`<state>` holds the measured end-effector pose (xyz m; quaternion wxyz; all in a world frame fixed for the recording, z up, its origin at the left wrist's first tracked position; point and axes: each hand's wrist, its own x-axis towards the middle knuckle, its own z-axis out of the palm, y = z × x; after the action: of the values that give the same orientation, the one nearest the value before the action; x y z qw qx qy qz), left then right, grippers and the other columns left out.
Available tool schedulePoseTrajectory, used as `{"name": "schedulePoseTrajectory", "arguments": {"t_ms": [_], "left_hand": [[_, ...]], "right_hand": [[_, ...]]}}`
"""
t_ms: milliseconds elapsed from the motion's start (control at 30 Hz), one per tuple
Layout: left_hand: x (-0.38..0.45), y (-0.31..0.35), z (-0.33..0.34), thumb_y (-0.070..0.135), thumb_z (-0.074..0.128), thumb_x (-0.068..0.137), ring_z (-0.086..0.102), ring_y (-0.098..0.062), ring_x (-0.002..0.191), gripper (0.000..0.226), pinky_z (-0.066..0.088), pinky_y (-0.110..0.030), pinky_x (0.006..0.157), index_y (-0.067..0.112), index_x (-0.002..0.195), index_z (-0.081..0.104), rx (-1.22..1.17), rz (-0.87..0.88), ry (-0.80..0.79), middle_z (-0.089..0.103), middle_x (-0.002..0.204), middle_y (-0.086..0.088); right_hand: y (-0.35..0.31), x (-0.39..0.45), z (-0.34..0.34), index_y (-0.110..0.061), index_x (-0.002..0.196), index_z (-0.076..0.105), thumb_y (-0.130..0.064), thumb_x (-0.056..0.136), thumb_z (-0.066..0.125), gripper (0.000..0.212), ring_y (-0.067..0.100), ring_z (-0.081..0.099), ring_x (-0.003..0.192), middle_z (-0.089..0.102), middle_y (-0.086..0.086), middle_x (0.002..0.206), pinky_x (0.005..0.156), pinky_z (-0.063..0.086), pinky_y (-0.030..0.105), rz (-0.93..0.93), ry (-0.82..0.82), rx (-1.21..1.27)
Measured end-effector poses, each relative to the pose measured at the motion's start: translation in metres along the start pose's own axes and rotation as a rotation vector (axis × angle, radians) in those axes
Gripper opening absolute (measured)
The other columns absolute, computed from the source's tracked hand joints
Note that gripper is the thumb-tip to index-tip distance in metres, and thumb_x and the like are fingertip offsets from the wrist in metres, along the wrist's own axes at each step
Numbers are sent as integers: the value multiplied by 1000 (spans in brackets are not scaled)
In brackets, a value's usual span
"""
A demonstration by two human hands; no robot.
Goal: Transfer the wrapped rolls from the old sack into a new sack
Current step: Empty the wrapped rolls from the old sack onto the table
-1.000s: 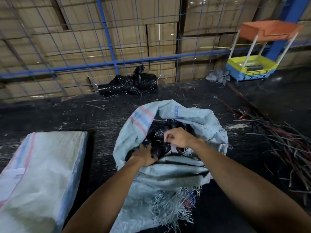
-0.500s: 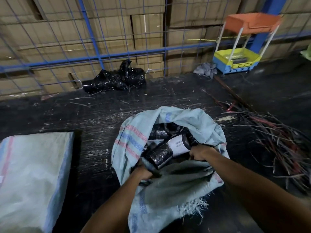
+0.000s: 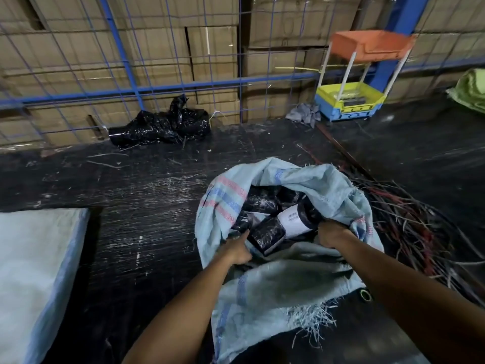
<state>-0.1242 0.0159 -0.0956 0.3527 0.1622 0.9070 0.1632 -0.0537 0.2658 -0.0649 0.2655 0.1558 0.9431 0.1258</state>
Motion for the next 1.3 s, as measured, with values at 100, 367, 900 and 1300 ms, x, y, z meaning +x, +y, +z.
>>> {"name": "schedulePoseTrajectory", "arguments": {"t_ms": [100,367,900,1300], "left_hand": [[-11,39,-15,25,53,96,54,-29,125,48,46,-39,96,17,143,47,476,3,209,51,142,-11],[30,79,1,38,61,91,43,-37,131,69,41,-47,102,20,149,30,398,150,348,41,143,-17],[27,35,4,35,77,76,61,-23,95,94,54,-29,77,47,148,18,-336,-13,346,56,116,-4],[-23,-35,-65,36,81,74,63,-29,104,75,57,-55,84,39,134,37,-1201,-146,437,62,119,-4]], "right_hand": [[-5,11,-17,-6,124,61,-21,96,48,34,33,59,118,64,16,125,100,48,42,37,164,83],[-29,23,-24,-9,115,49,-16,93,53,23,35,66,92,69,17,96,77,49,37,-24,479,732],[-66,26,-46,-13,138,54,-16,100,43,39,31,40,135,44,12,146,112,33,44,-265,342,-298],[-13,65,21,-9,156,20,-36,101,51,69,23,26,144,21,17,161,118,22,23,-91,281,322]]}}
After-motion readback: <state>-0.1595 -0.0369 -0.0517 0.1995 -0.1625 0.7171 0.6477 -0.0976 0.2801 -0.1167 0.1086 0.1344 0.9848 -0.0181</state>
